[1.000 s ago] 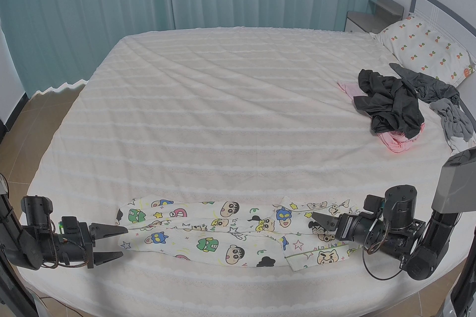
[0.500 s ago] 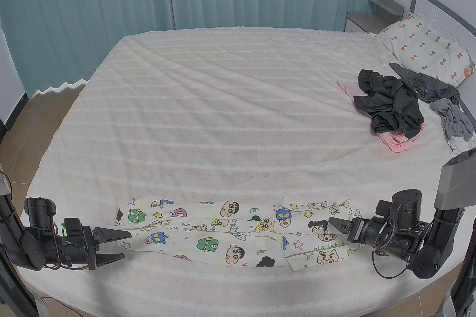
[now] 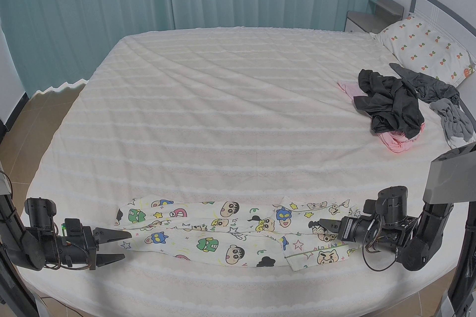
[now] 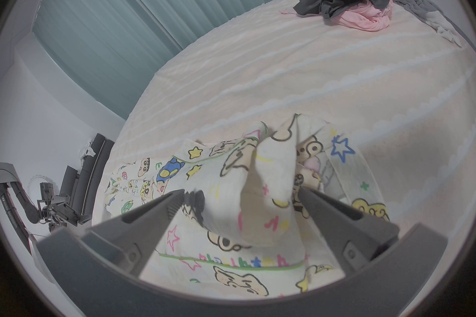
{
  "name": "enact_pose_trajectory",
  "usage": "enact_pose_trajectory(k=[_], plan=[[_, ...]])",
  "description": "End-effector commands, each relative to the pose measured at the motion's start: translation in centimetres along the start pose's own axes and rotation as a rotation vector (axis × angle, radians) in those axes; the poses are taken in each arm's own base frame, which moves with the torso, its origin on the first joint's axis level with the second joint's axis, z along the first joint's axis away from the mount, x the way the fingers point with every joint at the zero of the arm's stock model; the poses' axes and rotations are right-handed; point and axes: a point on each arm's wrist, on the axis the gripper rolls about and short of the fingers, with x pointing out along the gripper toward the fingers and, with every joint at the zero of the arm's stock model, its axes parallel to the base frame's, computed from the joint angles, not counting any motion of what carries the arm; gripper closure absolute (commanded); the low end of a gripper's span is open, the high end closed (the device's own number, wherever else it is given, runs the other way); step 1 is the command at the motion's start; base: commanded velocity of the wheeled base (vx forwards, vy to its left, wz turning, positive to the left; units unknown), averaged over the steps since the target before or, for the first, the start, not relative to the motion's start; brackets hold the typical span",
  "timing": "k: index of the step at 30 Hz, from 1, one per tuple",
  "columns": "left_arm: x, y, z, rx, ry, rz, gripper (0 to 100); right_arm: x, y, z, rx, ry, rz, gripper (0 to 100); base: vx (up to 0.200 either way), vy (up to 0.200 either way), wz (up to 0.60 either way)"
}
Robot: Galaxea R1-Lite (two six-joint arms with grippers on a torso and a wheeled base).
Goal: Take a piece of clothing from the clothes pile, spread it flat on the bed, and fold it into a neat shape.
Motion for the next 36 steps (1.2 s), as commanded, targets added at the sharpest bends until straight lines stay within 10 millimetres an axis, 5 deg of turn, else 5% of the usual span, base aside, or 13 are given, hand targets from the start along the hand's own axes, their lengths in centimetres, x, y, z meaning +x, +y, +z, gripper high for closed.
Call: enact_pose_trajectory(k=[1, 21, 36], plan=[[0.0, 0.0, 0.0, -0.002, 0.002, 0.0, 0, 0.8, 0.2, 0.6, 0.001, -0.006, 0.006, 100, 0.0, 0.0, 0.0], [0.0, 0.0, 0.0, -0.002, 0.002, 0.0, 0, 1.5, -0.2, 3.6, 0.025, -0.128, 0.018, 100, 0.0, 0.0, 0.0], [0.1, 0.0, 0.0, -0.001, 0.003, 0.0, 0, 3.6, -2.5, 2.9, 0.007, -0.095, -0.016, 100, 0.0, 0.0, 0.0]])
